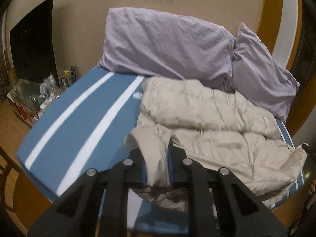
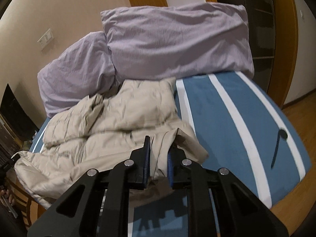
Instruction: Fold large clothes
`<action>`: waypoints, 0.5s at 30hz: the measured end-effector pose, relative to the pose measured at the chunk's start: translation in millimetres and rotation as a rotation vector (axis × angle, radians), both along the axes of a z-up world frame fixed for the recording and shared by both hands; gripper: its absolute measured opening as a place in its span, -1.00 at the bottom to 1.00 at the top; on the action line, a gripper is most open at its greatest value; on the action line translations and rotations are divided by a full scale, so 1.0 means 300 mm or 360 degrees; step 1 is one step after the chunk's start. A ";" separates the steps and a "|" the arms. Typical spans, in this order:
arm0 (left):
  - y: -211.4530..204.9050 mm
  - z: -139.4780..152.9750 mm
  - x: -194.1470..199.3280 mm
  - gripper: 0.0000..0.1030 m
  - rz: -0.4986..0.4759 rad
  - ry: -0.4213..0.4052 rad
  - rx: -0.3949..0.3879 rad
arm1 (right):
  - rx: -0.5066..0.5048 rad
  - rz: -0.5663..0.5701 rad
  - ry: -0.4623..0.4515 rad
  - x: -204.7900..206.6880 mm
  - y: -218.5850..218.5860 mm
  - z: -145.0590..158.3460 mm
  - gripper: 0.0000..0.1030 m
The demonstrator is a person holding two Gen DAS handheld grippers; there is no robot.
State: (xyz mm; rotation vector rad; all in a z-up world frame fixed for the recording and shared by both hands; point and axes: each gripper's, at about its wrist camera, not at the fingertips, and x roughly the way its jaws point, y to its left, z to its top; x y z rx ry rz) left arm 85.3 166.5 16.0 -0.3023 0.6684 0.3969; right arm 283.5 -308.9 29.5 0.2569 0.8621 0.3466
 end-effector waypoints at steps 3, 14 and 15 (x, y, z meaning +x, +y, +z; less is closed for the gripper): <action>0.020 0.035 0.072 -0.67 0.0025 -0.0006 0.0023 | -0.0028 -0.0011 -0.0053 0.069 0.025 0.040 -0.71; 0.117 0.114 0.418 -0.68 0.0084 0.0026 0.0065 | -0.0070 -0.0060 -0.0122 0.372 0.140 0.079 -0.70; 0.123 0.118 0.447 -0.68 0.0084 0.0030 0.0072 | -0.0068 -0.0063 -0.0119 0.394 0.145 0.074 -0.70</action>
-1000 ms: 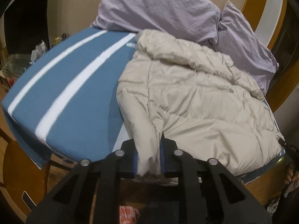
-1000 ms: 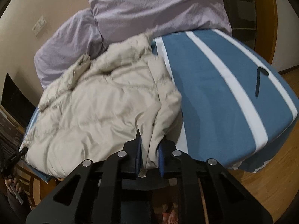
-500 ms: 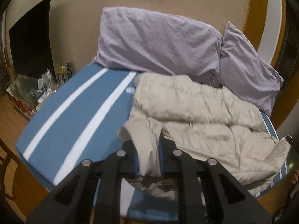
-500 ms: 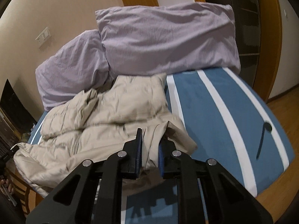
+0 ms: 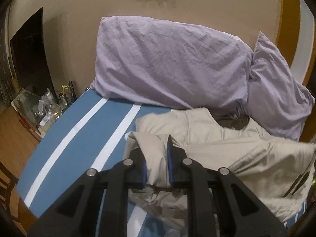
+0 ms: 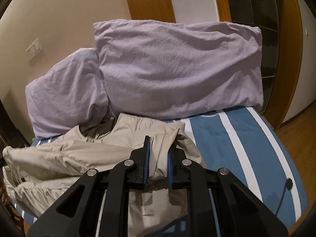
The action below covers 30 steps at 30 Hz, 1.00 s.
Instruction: Fold large clothes
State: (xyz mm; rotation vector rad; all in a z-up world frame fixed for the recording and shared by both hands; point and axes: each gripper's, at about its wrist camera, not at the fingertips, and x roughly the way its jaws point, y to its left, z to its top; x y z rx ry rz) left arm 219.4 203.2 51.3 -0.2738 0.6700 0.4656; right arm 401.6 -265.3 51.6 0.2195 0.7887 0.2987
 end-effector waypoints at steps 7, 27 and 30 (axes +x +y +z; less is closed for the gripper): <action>0.058 0.001 0.224 -0.68 0.0003 0.0030 0.0025 | -0.0002 -0.0032 0.0002 0.188 0.056 -0.058 -0.70; 0.192 -0.291 0.616 -0.55 0.0111 0.0226 0.0071 | -0.0181 -0.0168 0.0179 0.490 0.199 -0.363 -0.58; 0.195 -0.286 0.608 -0.34 0.0101 0.0219 0.0047 | -0.0205 -0.0169 0.0170 0.472 0.202 -0.336 -0.22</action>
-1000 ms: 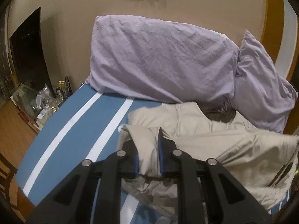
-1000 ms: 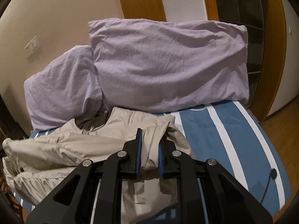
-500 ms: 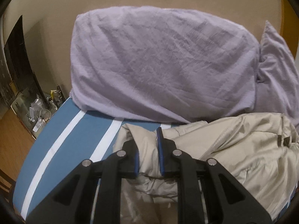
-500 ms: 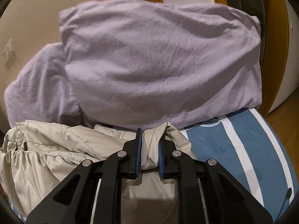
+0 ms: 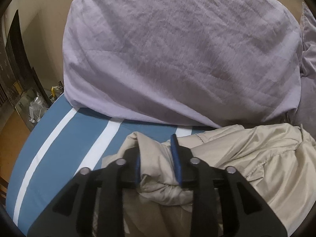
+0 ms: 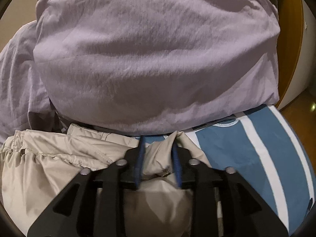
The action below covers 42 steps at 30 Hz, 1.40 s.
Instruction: Fold large clothes
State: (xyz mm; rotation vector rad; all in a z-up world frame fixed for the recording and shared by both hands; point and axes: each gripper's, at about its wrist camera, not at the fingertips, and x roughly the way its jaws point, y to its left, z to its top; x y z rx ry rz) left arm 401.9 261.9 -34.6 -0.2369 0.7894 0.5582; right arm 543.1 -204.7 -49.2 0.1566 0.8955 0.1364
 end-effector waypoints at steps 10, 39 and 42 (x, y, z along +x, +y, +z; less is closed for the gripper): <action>-0.051 0.112 -0.145 0.54 -0.0055 -0.0116 0.0000 | 0.0131 0.0285 -0.0124 -0.216 0.115 0.178 0.44; -0.477 0.045 -0.043 0.60 -0.0464 -0.0103 0.0128 | -0.0053 0.0508 -0.0030 -0.214 0.521 0.023 -0.93; -0.463 0.006 0.000 0.62 -0.0420 -0.0076 0.0160 | -0.0095 0.0497 -0.0061 -0.201 0.536 0.005 -0.94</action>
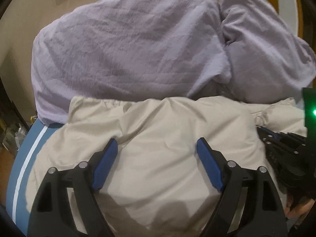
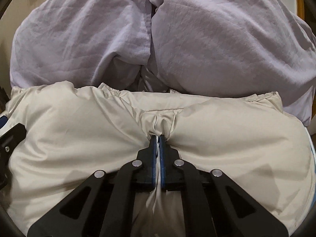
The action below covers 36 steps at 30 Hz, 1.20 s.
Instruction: Fold large clothes
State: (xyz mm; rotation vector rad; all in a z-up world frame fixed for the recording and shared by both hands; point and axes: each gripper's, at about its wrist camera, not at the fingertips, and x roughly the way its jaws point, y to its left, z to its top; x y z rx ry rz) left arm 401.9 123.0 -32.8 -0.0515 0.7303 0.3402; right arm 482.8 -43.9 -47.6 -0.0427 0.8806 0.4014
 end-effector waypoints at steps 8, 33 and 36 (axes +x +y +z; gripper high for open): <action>0.079 -0.085 0.095 0.72 0.0115 0.0042 -0.0111 | 0.0023 -0.0023 0.0006 0.035 0.008 -0.029 -0.92; 0.084 -0.162 0.168 0.93 0.0136 -0.0025 -0.0086 | 0.0058 -0.0043 0.0016 0.006 -0.033 -0.042 -0.84; 0.089 -0.155 0.138 0.93 0.0119 -0.0053 -0.0098 | 0.0053 -0.0033 0.0011 -0.005 -0.045 -0.020 -0.75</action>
